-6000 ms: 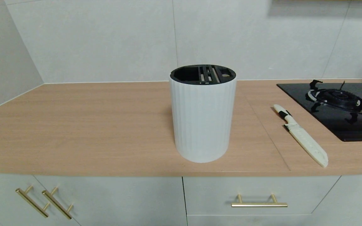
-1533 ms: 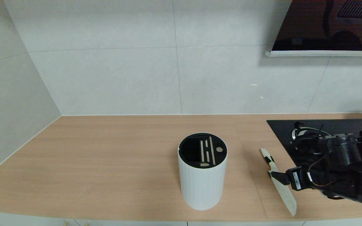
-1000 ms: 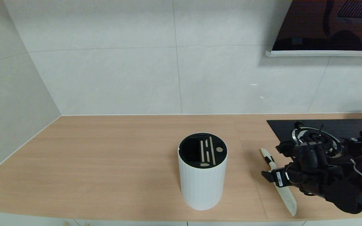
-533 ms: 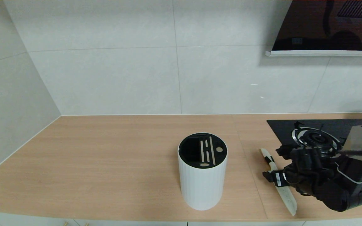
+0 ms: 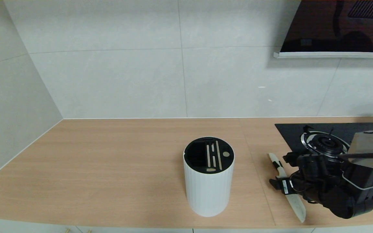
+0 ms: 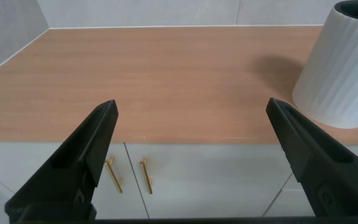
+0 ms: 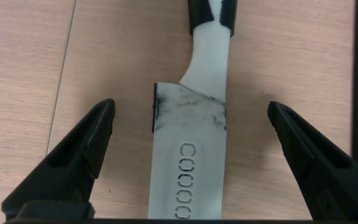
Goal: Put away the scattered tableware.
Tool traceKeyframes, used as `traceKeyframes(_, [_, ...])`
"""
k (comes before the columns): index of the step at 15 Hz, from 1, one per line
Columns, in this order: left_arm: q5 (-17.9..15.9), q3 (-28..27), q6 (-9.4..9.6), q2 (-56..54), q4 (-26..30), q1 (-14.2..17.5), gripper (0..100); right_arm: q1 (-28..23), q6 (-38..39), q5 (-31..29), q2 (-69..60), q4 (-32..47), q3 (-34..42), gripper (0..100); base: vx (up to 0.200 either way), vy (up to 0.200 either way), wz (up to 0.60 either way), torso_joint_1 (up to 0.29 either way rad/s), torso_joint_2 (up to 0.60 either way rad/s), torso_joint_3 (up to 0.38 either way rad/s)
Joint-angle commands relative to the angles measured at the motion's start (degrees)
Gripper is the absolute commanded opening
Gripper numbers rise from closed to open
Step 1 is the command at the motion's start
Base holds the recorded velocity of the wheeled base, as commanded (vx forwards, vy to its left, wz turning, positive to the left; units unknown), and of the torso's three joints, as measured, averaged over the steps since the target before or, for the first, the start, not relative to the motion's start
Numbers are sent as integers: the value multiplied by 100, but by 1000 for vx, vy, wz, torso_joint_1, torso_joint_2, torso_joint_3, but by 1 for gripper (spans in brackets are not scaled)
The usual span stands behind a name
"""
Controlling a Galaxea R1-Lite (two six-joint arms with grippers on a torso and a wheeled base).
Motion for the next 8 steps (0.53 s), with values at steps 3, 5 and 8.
traceKeyframes(3, [2, 0, -1, 2, 0, 0, 100, -26, 6, -12, 93, -68, -31, 100, 0, 0, 0, 0, 0, 0])
traceKeyframes(5, [2, 0, -1, 2, 0, 0, 100, -35, 6, -3, 102, -68, -31, 0, 0, 0, 0, 0, 0, 0])
traceKeyframes(8, [2, 0, -9, 2, 0, 0, 100, -43, -3, -12, 84, -68, -4, 0, 0, 0, 0, 0, 0, 0])
